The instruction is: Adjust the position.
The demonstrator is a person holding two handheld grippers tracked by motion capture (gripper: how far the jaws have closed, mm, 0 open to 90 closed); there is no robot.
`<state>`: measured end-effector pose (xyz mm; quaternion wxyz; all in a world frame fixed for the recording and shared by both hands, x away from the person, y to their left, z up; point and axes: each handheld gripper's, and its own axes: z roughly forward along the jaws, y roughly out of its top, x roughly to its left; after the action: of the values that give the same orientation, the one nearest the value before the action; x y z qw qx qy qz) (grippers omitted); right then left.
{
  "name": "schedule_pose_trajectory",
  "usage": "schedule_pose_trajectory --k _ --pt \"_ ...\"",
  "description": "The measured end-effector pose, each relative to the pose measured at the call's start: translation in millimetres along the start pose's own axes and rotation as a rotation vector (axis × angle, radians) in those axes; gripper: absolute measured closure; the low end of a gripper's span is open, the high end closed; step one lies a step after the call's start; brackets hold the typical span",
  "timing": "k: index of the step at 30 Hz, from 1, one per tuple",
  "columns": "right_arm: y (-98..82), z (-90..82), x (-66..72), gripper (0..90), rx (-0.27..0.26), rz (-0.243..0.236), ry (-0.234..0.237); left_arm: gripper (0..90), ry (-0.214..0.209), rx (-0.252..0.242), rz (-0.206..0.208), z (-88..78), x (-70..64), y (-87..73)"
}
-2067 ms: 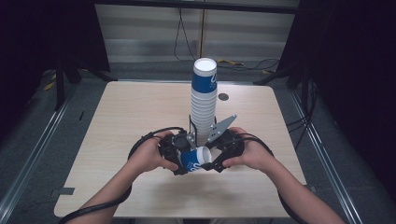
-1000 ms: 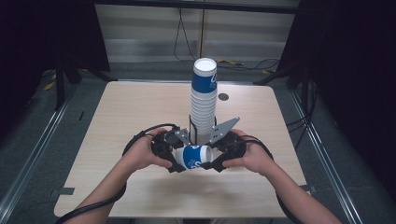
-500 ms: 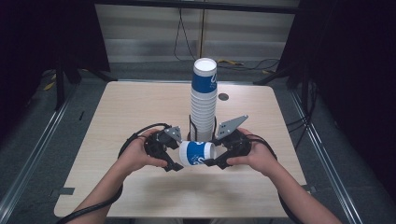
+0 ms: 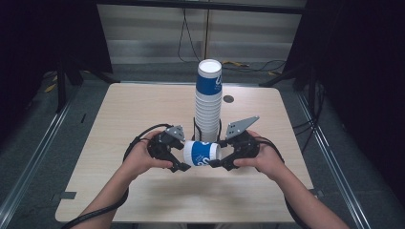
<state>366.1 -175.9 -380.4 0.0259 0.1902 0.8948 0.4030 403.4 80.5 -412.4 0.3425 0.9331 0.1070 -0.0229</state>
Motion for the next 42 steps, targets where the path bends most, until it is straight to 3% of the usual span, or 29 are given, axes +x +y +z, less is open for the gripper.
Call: schedule_pose_trajectory --k 17,22,27,30,36,40,42 --pt "-0.3 1.3 0.5 29.6 -0.031 0.002 0.019 13.5 -0.013 -0.032 0.012 0.8 0.7 0.3" --pt "0.5 1.7 0.6 29.6 -0.039 -0.001 0.025 13.3 -0.014 -0.053 0.040 0.7 0.8 0.7" --pt "1.5 2.6 1.2 29.6 -0.031 -0.014 0.025 13.1 -0.021 -0.035 0.056 1.3 1.3 2.4" --pt "2.2 2.8 1.7 29.6 -0.026 -0.016 0.021 12.5 -0.032 -0.028 0.035 2.9 1.1 3.9" --pt "2.0 2.2 1.3 29.6 -0.030 -0.020 0.018 12.2 -0.028 -0.013 0.035 1.3 1.6 5.6" --pt "3.1 3.5 2.5 29.7 -0.027 -0.025 0.026 8.4 -0.018 0.011 0.072 1.8 -0.1 9.6" --pt "3.6 4.5 3.2 29.7 -0.022 -0.034 0.036 12.7 -0.053 0.017 0.104 1.8 -2.3 10.6"
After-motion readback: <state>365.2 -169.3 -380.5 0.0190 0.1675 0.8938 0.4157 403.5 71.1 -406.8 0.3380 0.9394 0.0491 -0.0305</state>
